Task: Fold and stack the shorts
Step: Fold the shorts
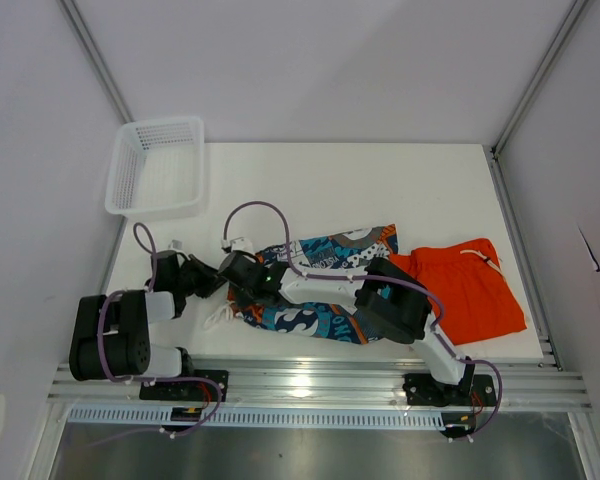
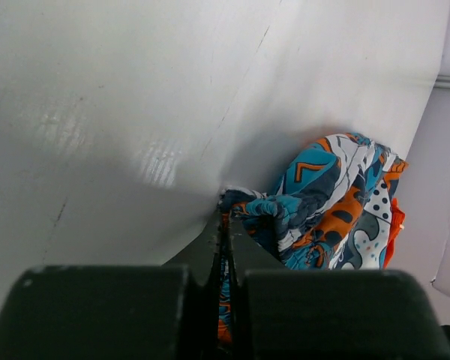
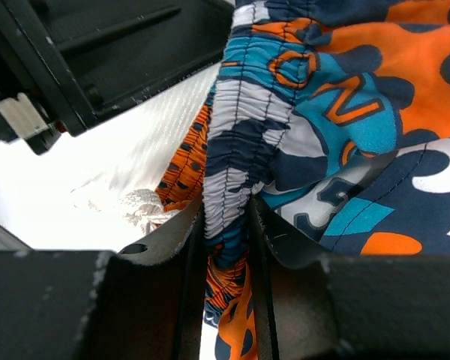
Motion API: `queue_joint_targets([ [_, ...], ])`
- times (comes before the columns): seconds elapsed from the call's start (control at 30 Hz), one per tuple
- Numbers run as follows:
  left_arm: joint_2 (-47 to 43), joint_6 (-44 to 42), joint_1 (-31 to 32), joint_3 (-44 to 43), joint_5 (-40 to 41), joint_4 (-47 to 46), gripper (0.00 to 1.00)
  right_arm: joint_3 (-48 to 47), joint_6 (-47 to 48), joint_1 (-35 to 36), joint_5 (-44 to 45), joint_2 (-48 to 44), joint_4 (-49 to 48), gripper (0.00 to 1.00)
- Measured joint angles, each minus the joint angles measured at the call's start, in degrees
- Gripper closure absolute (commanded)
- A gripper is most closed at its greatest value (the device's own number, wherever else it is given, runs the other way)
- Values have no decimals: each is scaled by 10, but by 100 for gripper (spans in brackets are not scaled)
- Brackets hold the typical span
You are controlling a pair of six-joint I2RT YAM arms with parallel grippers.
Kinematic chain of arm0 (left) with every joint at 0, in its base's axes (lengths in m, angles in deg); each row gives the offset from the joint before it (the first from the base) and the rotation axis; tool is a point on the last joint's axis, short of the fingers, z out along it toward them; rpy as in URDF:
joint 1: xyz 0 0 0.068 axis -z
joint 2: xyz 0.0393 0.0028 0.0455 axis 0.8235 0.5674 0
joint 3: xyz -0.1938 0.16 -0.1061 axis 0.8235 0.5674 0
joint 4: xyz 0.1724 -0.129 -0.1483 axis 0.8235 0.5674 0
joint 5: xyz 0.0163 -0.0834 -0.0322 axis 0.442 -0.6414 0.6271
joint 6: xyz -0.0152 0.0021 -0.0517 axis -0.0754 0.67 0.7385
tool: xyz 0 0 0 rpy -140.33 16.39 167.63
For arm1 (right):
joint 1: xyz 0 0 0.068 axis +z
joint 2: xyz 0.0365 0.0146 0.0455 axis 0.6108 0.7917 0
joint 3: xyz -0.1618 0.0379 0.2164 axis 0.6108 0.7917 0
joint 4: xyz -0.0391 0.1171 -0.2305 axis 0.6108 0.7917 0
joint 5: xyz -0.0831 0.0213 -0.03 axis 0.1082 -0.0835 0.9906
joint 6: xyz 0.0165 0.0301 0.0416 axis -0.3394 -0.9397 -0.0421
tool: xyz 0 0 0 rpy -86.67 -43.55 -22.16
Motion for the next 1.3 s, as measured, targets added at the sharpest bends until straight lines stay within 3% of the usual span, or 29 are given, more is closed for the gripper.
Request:
queue_joint_targets([
  [0.03, 3, 0, 0, -2, 0, 0, 94, 3, -3, -1, 0, -1, -2, 73],
  [0.07, 5, 0, 0, -3, 0, 1, 80, 6, -5, -1, 0, -2, -5, 74],
  [0.2, 2, 4, 2, -5, -2, 0, 66, 21, -26, -7, 1, -9, -10, 79],
  [0.37, -17, 4, 3, -3, 7, 6, 66, 50, -61, -19, 12, -24, -17, 84],
  [0.6, -29, 0, 3, -1, 18, 14, 75, 84, -83, -23, 25, -41, -42, 89],
  [0.73, -7, -1, 7, -7, 12, 13, 65, 87, -83, -22, 29, -42, -48, 89],
  [0.93, 13, -6, 26, -34, 11, 14, 60, 89, -83, -21, 29, -42, -59, 89],
  [1.3, 50, -27, 57, -87, 26, 61, 71, 89, -78, -20, 29, -43, -66, 89],
])
